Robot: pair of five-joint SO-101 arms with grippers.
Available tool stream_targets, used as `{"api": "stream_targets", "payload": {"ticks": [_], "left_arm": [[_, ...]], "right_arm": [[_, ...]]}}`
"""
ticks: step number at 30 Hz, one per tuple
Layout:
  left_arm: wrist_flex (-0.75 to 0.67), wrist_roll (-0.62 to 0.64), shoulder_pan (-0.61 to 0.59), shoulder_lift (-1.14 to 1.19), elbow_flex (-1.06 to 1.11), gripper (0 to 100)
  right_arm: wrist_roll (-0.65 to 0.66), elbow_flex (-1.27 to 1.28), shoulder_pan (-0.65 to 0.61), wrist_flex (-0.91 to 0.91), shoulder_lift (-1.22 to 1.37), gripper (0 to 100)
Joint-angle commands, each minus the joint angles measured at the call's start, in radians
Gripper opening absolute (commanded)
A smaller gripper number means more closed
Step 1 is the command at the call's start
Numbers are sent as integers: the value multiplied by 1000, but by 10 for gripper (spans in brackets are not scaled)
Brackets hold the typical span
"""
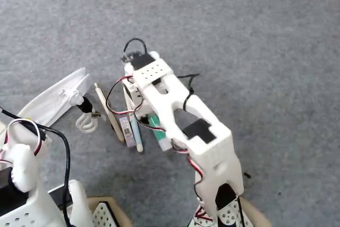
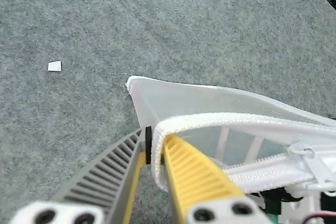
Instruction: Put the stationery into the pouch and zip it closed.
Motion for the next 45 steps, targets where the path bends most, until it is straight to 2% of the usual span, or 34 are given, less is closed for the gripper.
{"api": "stream_targets", "payload": {"ticks": [1,9,16,24,29,33,37,45], "left_arm": [[17,-9,1,18,21,29],[17,-9,2,18,21,29],[17,-9,18,18,19,29],[17,-2,242,18,-25,28],[17,0,308,21,-31,28],[17,23,357,29,-31,28],[17,26,371,29,-27,28],[17,23,363,29,-25,28]], "right_arm": [[12,7,21,9,-140,11],[12,50,104,8,-340,11],[12,44,109,-2,-561,11],[15,51,109,-26,-881,11],[123,45,106,-55,-1035,11],[141,51,104,-152,-1145,11],[140,51,29,-236,-1227,11],[140,65,-236,-397,-1254,11]]}}
